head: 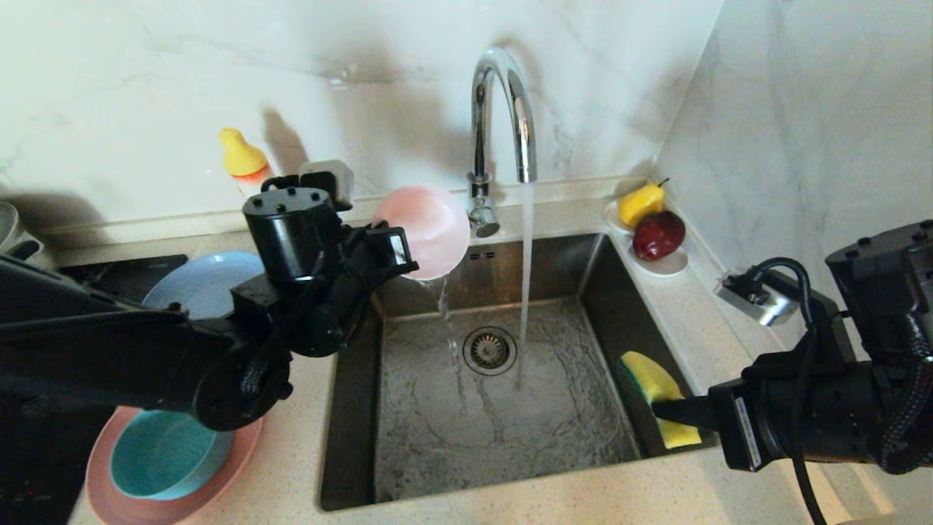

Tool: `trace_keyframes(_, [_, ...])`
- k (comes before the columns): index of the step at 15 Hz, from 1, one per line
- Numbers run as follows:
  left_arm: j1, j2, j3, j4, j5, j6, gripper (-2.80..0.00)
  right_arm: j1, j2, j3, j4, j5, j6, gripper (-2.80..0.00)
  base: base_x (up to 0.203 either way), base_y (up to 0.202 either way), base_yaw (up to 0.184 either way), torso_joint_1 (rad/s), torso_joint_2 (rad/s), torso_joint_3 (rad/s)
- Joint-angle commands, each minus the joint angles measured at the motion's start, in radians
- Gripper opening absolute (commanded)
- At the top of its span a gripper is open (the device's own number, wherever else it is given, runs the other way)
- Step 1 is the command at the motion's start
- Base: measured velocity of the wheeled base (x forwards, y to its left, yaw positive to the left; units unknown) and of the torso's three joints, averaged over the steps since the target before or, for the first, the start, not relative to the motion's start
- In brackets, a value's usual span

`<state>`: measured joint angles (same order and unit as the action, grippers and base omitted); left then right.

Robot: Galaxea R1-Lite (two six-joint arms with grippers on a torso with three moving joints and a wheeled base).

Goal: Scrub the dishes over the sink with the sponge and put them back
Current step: Wash the bowl

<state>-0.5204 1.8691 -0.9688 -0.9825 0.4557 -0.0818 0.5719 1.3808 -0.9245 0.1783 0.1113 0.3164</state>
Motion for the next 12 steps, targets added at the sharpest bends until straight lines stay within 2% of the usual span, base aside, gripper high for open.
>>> trace_keyframes(1, [0.004, -0.076, 0.067, -0.075, -0.03, 0.004, -2.8, 0.0, 0.013, 0.001, 0.001, 0.002, 0.002, -2.8, 0.0, 0.0, 0.0, 0.0, 0.0, 0.0])
trace_keyframes(3, [0.011, -0.103, 0.117, -0.138, -0.052, 0.008, -2.8, 0.0, 0.014, 0.001, 0.001, 0.002, 0.003, -2.8, 0.0, 0.0, 0.0, 0.0, 0.0, 0.0])
trace_keyframes(6, [0.014, -0.143, 0.184, -0.28, -0.159, 0.018, -2.8, 0.0, 0.017, 0.0, 0.001, 0.002, 0.001, -2.8, 0.0, 0.0, 0.0, 0.0, 0.0, 0.0])
trace_keyframes(12, [0.02, -0.205, 0.211, -0.306, -0.207, 0.031, -2.8, 0.002, 0.023, 0.001, 0.001, 0.002, 0.004, -2.8, 0.0, 0.0, 0.0, 0.0, 0.0, 0.0])
